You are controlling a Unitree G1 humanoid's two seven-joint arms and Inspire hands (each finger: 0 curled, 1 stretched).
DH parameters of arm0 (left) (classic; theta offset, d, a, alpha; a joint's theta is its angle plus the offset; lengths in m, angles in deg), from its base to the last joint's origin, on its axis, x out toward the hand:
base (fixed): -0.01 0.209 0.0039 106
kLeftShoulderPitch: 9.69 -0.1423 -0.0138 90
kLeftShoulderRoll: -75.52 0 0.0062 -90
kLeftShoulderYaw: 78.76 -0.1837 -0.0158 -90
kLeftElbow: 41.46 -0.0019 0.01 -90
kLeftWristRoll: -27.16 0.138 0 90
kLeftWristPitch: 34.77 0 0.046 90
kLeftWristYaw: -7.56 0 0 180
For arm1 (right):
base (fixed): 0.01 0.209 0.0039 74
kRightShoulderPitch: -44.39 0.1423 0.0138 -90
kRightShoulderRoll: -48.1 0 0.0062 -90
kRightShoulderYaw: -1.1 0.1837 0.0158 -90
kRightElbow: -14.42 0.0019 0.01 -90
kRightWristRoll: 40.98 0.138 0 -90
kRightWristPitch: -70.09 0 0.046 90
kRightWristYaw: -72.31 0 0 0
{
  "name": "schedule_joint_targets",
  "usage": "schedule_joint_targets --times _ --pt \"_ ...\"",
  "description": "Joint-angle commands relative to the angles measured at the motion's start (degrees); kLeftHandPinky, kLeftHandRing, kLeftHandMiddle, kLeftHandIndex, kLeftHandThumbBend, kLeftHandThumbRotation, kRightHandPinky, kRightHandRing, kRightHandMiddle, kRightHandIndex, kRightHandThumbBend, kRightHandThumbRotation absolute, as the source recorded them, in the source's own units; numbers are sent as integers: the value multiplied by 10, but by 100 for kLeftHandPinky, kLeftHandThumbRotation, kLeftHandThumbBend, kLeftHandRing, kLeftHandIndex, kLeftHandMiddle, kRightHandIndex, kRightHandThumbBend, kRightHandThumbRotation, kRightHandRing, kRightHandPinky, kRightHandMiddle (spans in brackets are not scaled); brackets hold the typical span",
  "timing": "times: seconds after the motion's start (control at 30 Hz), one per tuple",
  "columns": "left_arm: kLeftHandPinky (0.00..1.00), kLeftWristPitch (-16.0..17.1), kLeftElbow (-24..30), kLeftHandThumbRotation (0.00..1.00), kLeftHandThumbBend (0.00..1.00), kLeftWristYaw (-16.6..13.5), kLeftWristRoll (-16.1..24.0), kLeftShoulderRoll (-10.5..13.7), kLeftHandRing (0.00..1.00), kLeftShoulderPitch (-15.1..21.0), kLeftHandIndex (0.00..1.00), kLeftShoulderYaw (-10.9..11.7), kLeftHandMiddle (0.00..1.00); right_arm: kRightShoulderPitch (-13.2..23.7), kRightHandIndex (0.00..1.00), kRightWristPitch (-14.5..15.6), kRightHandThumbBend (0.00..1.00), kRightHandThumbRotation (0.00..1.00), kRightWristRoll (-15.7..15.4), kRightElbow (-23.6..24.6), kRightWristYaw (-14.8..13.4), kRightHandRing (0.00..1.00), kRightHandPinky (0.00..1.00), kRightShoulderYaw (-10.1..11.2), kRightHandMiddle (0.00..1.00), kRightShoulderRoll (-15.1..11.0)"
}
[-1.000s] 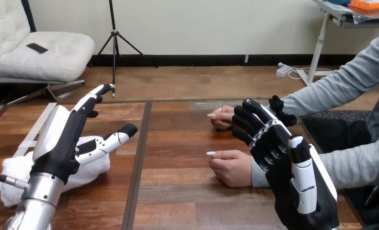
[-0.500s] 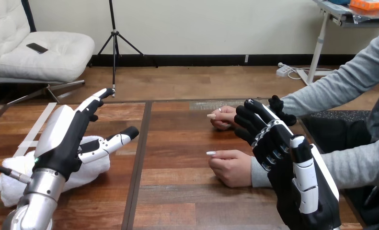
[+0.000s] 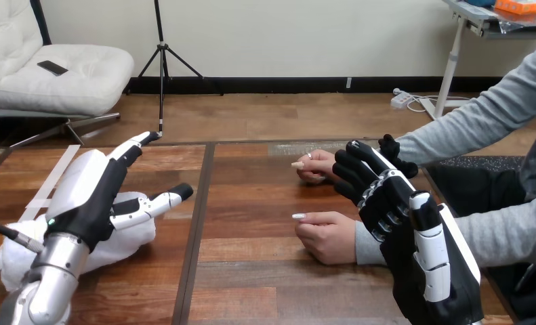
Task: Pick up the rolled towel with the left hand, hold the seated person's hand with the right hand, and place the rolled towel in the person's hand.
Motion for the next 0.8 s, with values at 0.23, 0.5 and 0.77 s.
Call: schedule_joint_targets --times 0.23,0.5,0.77 --pt "82 6 -47 71 72 -27 20 33 87 81 89 -29 91 30 89 -11 60 100 -3 30 -3 92 93 2 90 -2" --pt "82 7 -83 69 71 -41 31 43 87 103 89 -45 91 29 89 -14 58 100 -4 30 -2 92 93 2 90 -2" --pt "84 -2 -102 69 72 -53 43 51 88 117 89 -60 91 27 89 -15 59 100 -4 32 -3 92 92 2 90 -2"
